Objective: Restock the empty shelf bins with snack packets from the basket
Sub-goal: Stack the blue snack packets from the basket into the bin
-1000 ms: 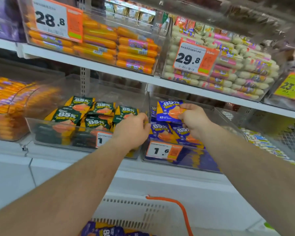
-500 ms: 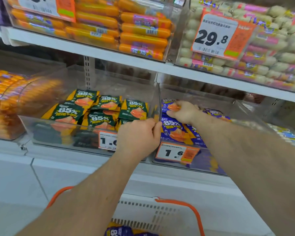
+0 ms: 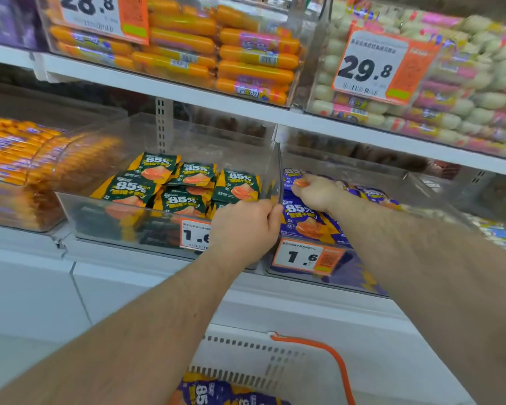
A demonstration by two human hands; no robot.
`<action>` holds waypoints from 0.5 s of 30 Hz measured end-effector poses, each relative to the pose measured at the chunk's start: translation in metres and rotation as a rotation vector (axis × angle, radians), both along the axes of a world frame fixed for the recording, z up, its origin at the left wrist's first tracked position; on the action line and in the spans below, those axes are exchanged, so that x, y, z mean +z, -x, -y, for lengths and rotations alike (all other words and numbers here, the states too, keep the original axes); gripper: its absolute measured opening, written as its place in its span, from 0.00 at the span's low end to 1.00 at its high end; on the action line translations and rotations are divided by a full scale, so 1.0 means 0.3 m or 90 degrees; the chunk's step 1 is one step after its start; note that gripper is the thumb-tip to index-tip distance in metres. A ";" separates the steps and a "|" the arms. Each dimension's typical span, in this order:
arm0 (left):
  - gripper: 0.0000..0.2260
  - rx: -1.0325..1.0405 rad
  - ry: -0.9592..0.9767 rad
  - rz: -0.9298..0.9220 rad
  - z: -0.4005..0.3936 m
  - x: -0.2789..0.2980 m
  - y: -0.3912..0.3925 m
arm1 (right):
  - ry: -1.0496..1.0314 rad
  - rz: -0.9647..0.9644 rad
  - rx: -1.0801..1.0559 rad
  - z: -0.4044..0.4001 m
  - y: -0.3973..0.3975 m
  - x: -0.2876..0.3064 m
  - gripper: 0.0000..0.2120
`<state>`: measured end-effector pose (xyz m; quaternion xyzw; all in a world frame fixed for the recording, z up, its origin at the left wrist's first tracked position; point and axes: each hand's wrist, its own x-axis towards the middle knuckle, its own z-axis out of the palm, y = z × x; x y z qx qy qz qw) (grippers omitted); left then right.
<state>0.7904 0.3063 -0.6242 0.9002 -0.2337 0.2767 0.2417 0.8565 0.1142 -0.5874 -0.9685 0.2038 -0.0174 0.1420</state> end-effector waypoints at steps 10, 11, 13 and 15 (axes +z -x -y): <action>0.07 -0.150 0.164 0.163 -0.056 -0.118 0.145 | -0.177 0.820 0.161 -0.285 0.425 -0.059 0.07; 0.07 -0.153 0.171 0.129 -0.061 -0.170 0.176 | -0.213 0.825 0.170 -0.320 0.467 -0.114 0.07; 0.09 -0.134 0.174 0.033 -0.077 -0.298 0.228 | -0.290 0.762 0.118 -0.368 0.532 -0.249 0.09; 0.11 -0.119 0.150 -0.096 -0.100 -0.413 0.274 | -0.350 0.602 0.016 -0.385 0.573 -0.411 0.12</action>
